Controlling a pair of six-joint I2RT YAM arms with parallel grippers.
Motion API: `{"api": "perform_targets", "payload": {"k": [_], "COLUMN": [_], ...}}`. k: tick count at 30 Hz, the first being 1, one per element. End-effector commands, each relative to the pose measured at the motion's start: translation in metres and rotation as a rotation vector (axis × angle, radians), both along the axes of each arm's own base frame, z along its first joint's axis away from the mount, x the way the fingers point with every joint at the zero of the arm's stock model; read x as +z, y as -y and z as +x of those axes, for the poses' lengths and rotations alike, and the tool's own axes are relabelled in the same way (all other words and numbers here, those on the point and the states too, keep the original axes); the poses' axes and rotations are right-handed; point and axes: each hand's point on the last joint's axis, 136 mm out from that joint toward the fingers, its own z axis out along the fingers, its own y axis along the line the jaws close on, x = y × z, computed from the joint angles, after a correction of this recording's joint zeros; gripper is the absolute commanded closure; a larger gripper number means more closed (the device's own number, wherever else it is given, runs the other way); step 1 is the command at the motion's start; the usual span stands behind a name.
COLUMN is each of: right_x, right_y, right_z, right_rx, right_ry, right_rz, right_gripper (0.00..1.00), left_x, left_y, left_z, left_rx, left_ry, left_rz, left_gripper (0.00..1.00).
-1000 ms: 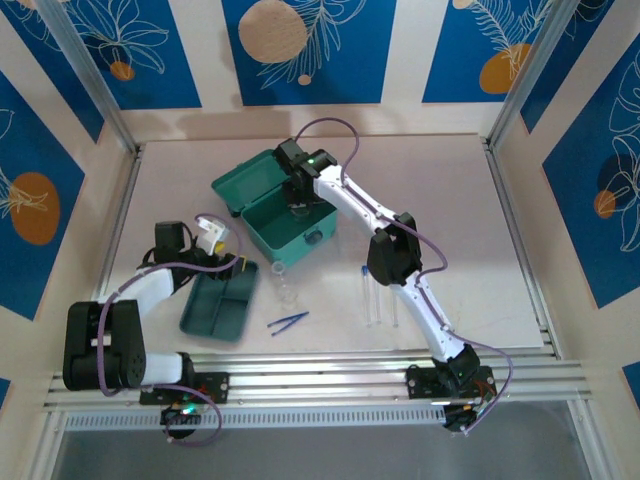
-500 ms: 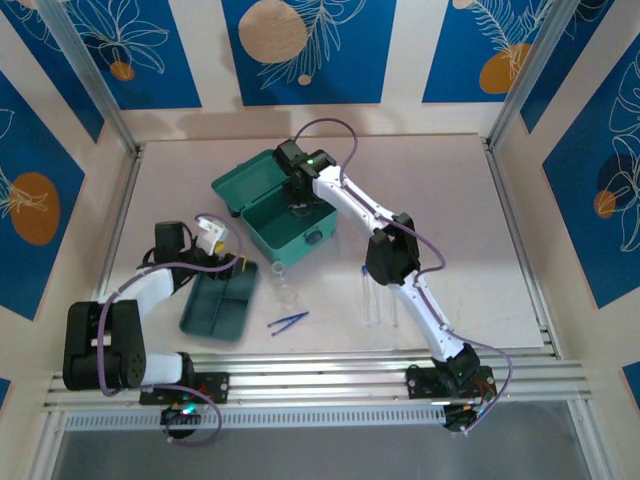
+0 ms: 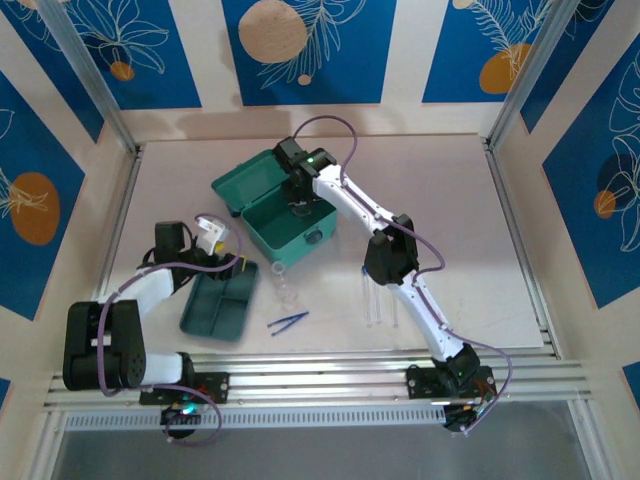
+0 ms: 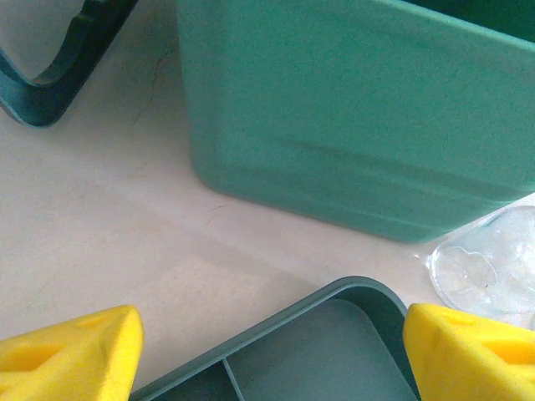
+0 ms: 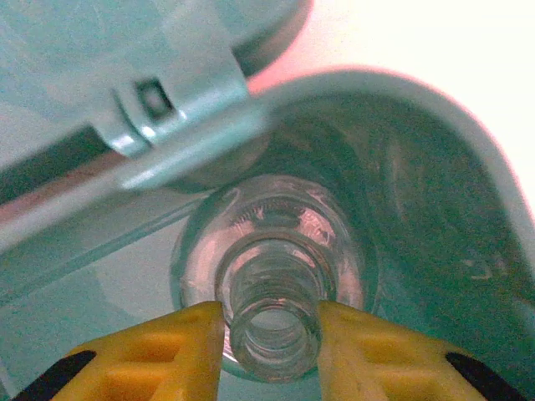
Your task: Organize the chemistry lab equipment
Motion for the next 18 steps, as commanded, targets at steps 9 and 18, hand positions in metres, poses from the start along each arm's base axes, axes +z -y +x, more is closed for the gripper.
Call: {"api": "perform_targets", "payload": {"k": [9,18], "right_x": [0.043,0.098], "right_y": [-0.006,-0.022], "right_z": [-0.003,-0.051], "right_rx": [0.027,0.101], "right_ry": [0.072,0.176], "right_rz": [0.024,-0.038], "right_gripper": [0.63,0.62], "left_x": [0.006,0.006], "left_y": [0.003,0.004], "left_z": [0.000,-0.001], "left_rx": [-0.010,-0.020], "left_ry": [0.026,0.023], "left_rz": [-0.003,-0.007], "left_gripper": [0.19,0.19]}}
